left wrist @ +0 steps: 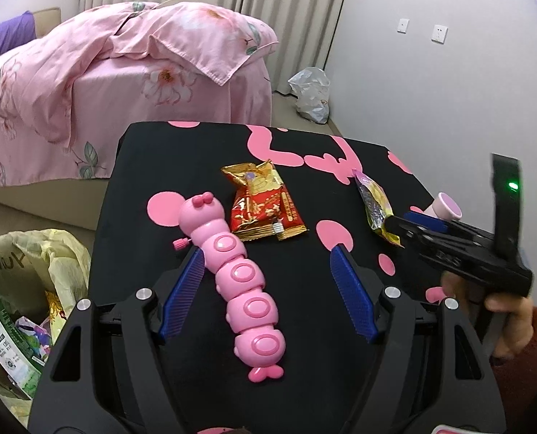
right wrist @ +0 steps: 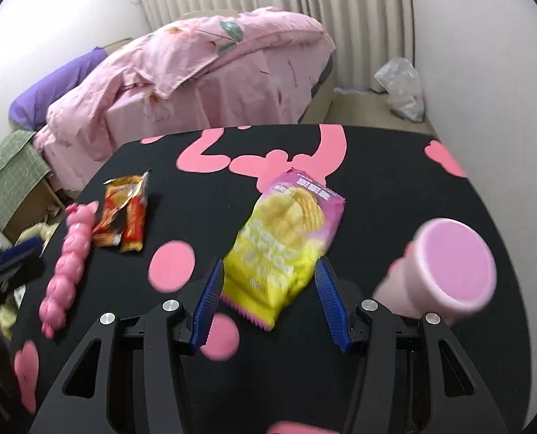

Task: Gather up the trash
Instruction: 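Move both tools back over the table toward the red candy wrapper, then grasp the red and gold candy wrapper with the left tool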

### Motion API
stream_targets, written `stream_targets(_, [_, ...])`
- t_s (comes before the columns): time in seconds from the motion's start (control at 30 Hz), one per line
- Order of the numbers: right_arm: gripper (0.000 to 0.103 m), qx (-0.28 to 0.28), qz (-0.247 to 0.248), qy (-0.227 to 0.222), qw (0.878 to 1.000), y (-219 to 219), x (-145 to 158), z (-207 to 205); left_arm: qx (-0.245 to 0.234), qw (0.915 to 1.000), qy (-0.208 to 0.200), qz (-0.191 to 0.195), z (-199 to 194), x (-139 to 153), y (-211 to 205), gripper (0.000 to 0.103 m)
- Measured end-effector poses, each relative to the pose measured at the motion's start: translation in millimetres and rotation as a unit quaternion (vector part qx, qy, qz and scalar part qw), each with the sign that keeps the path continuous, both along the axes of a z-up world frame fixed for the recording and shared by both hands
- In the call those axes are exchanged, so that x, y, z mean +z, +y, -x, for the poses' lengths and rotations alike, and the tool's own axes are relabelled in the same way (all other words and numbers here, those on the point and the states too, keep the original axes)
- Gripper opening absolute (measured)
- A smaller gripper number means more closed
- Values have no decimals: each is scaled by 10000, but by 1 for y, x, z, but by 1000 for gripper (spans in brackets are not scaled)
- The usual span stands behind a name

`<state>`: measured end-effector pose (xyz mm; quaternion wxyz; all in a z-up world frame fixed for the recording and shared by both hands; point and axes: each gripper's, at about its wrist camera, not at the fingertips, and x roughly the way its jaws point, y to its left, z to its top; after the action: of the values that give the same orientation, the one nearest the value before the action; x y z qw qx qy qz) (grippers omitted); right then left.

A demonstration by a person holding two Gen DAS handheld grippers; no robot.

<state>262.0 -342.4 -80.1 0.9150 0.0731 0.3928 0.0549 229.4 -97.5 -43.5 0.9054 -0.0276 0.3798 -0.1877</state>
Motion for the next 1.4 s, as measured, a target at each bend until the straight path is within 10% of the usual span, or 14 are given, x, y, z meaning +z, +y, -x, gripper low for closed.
stream_targets(0.13, [50,-100,113,130,9998,9,-7,-15,-113,9997,149,174,-10,-2,7,70])
stream_targets(0.37, [16,293,117,160,9994,6,-7,8,-96,9984,527,176,-49,-11,1,70])
stream_targets(0.77, [17,453,119,-30,9989,-18,-3,69,-265,9917,696,-1048,-111,-23,-47,66])
stream_targets(0.87, [55,418,56,-353,9985,-20,5,71,-291,9893,880,-1129,-116,-28,-50,42])
stream_targets(1.2, [55,741,433,-563,9947,19,16,23,-634,9937,554,-742,-82,-8,-41,29])
stream_targets(1.4, [28,893,725,-25,9934,30,-5,-17,-646,9948,563,-555,-49,9,-30,23])
